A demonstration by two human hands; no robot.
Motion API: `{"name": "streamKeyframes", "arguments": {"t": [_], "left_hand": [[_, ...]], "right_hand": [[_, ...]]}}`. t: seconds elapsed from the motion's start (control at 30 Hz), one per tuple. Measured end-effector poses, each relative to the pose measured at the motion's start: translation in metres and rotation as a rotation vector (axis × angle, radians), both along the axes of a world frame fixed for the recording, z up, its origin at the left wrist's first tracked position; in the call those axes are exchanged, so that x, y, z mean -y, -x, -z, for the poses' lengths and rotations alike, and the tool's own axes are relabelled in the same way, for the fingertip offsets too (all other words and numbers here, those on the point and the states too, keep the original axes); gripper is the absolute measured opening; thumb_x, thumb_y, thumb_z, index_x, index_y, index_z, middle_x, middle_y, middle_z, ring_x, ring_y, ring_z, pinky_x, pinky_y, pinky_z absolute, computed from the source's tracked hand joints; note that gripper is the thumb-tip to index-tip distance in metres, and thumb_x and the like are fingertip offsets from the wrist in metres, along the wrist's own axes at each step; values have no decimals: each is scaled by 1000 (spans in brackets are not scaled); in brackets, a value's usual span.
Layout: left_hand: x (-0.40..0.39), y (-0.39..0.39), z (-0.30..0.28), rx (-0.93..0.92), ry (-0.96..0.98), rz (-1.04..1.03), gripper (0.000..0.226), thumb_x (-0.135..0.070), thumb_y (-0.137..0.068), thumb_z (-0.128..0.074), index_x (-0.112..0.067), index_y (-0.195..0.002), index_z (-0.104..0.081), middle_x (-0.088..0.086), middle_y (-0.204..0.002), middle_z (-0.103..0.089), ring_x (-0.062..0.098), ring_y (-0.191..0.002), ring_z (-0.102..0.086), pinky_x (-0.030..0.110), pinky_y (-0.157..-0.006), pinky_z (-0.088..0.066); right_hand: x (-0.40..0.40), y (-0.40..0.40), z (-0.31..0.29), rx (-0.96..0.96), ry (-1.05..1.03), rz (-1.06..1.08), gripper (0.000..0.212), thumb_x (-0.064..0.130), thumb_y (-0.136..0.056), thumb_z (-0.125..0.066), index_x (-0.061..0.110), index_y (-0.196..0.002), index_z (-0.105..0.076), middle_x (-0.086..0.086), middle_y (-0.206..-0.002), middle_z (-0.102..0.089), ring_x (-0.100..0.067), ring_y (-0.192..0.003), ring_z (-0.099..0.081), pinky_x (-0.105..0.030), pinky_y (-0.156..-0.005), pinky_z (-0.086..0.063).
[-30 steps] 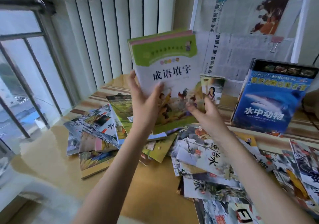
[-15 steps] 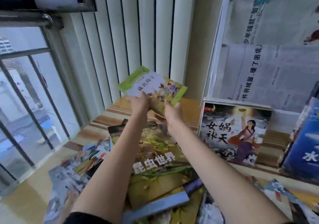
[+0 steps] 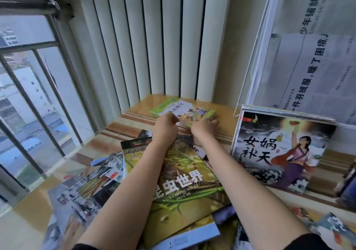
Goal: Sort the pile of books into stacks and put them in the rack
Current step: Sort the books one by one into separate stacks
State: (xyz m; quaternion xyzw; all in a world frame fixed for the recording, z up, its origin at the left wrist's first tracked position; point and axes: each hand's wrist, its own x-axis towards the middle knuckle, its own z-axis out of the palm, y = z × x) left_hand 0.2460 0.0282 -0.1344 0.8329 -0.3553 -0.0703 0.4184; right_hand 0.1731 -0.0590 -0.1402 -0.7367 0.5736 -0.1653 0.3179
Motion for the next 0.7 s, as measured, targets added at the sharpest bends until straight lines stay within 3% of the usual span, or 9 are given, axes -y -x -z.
{"name": "streamKeyframes", "arguments": {"t": [0.1, 0.2, 0.27, 0.37, 0.47, 0.6, 0.7], "left_hand": [[-7, 11, -6, 127, -14, -28, 37, 7, -82, -41, -7, -105, -65, 11, -111, -66, 29, -103, -59, 30, -79, -43], [-24, 22, -17, 239, -66, -56, 35, 2, -85, -41, -11, -110, -61, 9, -113, -65, 29, -98, -59, 32, -73, -44], [-48, 30, -26, 293, -211, -57, 35, -3, -85, -42, -13, -116, -55, 10, -118, -61, 30, -106, -55, 40, -84, -45], [-99, 39, -29, 290, -453, -134, 41, -14, -89, -43, -9, -129, -42, 19, -133, -48, 38, -124, -40, 51, -103, -31], [-140, 47, -20, 175, -508, -192, 52, -35, -95, -43, -3, -134, -31, 27, -140, -38, 44, -129, -35, 52, -108, -26], [-165, 66, -21, -66, -307, -106, 62, -41, -96, -46, -4, -141, -24, 23, -135, -47, 37, -123, -46, 45, -98, -42], [-176, 76, -28, -326, 32, -53, 52, -25, -96, -51, -10, -140, -29, 10, -110, -59, 29, -94, -63, 47, -81, -54]], "right_hand": [[-20, 17, -12, -128, 6, -166, 51, 27, -97, -37, 4, -142, -34, -21, -154, -15, -38, -139, -18, -45, -111, -24], [-50, 38, -12, -156, 88, -291, 49, 34, -97, -37, 6, -137, -40, -20, -146, -30, -37, -134, -29, -47, -107, -33], [-70, 56, -8, -133, 138, -362, 60, 46, -96, -37, 7, -140, -35, -18, -139, -42, -34, -124, -43, -47, -99, -43], [-94, 81, -1, -200, 9, -544, 80, 61, -90, -41, 8, -146, -25, -14, -128, -56, -29, -106, -59, -38, -88, -51], [-113, 100, -4, -159, -2, -569, 76, 66, -84, -47, 12, -137, -39, -9, -123, -59, -25, -100, -60, -38, -85, -52], [-130, 118, -14, -56, 24, -473, 74, 50, -86, -59, 8, -140, -32, -10, -133, -51, -27, -114, -53, -34, -89, -48], [-141, 132, -22, 102, 34, -402, 67, 33, -85, -68, 11, -139, -35, -8, -135, -49, -25, -116, -51, -27, -82, -41]]}}
